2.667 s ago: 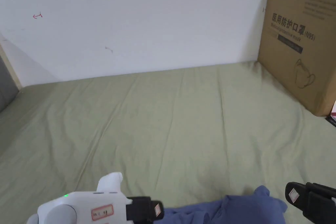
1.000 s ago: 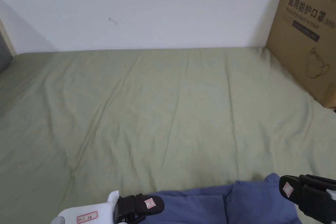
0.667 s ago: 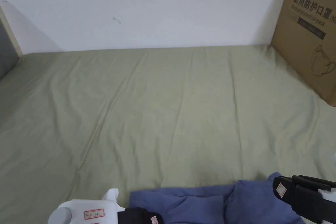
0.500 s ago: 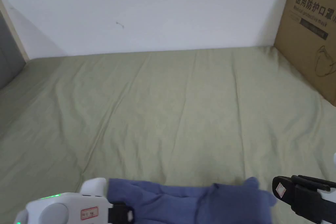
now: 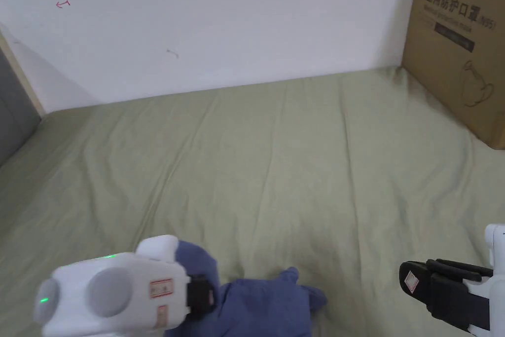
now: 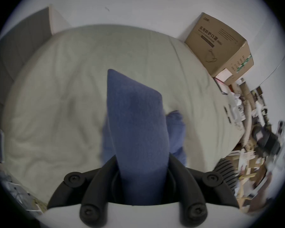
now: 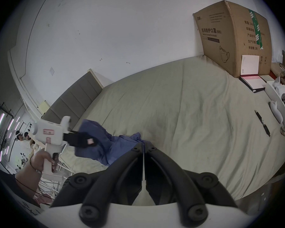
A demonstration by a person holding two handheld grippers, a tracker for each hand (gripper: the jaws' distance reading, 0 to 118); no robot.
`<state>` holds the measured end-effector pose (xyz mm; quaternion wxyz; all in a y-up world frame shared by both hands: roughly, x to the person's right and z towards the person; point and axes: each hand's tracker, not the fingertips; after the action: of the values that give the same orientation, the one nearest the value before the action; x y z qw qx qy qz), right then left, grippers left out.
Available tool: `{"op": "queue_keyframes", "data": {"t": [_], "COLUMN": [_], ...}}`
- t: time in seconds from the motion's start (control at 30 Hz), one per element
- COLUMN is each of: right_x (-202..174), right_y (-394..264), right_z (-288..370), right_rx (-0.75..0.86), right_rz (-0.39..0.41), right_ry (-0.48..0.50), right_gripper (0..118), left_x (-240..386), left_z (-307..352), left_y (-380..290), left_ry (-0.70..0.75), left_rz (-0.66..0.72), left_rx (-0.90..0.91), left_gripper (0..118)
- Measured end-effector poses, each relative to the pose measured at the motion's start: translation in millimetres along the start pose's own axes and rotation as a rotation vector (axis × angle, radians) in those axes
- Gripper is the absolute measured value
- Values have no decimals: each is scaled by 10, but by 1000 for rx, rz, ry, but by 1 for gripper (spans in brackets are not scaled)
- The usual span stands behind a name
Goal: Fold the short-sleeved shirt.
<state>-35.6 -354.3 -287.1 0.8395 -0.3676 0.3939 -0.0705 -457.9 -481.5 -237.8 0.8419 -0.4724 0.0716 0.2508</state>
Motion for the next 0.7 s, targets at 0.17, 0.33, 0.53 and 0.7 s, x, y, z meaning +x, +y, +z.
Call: {"op": "queue_keyframes", "data": {"t": [0.17, 0.33, 0.53, 0.7], "right_x": [129, 263, 318, 293], "right_y": [-26, -30, 11, 74], "right_z": [94, 153, 163, 147], "right_rx": [6, 10, 28, 58], "right_rz": [-23, -55, -66, -57], "right_ry": [-25, -46, -50, -40], "right_gripper": [1, 1, 1, 1], "left_x": [498, 632, 617, 426], "left_z": [-929, -1329, -417, -31], "left_y": [-67, -144, 216, 166], "left_ry": [-157, -259, -381, -269], "left_rz": [78, 180, 109, 71], "left_rx": [-148, -169, 83, 137], "left_gripper": [46, 100, 99, 38]}}
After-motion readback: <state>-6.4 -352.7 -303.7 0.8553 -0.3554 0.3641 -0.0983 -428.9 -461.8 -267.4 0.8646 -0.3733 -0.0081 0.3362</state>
